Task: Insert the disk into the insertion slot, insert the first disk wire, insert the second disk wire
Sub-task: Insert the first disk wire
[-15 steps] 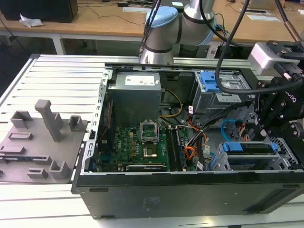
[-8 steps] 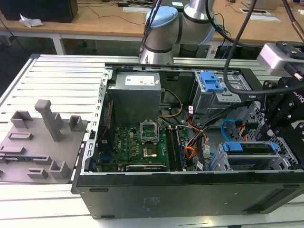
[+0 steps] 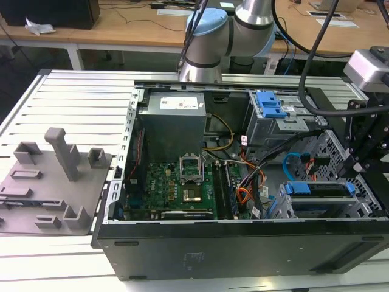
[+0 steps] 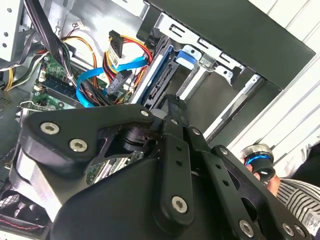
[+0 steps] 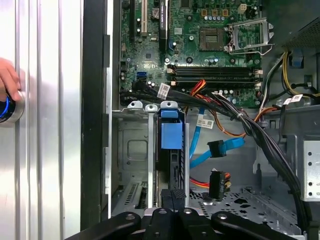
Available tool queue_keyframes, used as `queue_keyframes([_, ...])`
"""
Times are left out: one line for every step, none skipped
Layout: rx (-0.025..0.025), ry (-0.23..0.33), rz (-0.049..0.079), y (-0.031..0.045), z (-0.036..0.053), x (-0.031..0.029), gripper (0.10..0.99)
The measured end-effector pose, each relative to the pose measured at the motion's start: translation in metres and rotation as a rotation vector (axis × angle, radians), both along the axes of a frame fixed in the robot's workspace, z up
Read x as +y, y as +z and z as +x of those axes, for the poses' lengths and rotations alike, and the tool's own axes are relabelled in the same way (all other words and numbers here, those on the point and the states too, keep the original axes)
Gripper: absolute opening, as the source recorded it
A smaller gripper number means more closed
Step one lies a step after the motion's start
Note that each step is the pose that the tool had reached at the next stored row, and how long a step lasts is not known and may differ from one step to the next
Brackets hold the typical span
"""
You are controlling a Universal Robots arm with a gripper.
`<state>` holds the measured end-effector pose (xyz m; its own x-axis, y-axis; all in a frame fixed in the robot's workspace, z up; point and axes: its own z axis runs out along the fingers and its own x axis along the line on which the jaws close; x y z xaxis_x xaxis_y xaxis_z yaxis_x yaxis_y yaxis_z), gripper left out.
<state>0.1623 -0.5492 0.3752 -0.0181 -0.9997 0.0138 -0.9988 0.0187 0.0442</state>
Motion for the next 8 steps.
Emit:
queue_keyframes([0.0, 0.0, 0.0, 0.0001, 0.0, 0.0, 0.106])
queue_keyframes([0.0, 0.0, -0.001, 0.0002, 0.0, 0.0, 0.106])
queue_keyframes([-0.0001, 0.0, -0.001, 0.0002, 0.0, 0.0, 0.106])
queue_keyframes([-0.0001, 0.0, -0.001, 0.0002, 0.0, 0.0, 0.106])
queue_keyframes([0.0, 0.0, -0.001, 0.0002, 0.0, 0.0, 0.106])
queue_keyframes([-0.0001, 0.0, -0.001, 0.0002, 0.0, 0.0, 0.106])
queue_keyframes([0.0, 0.0, -0.001, 0.0002, 0.0, 0.0, 0.114])
queue_keyframes([-0.0001, 0.0, -0.001, 0.0002, 0.0, 0.0, 0.169])
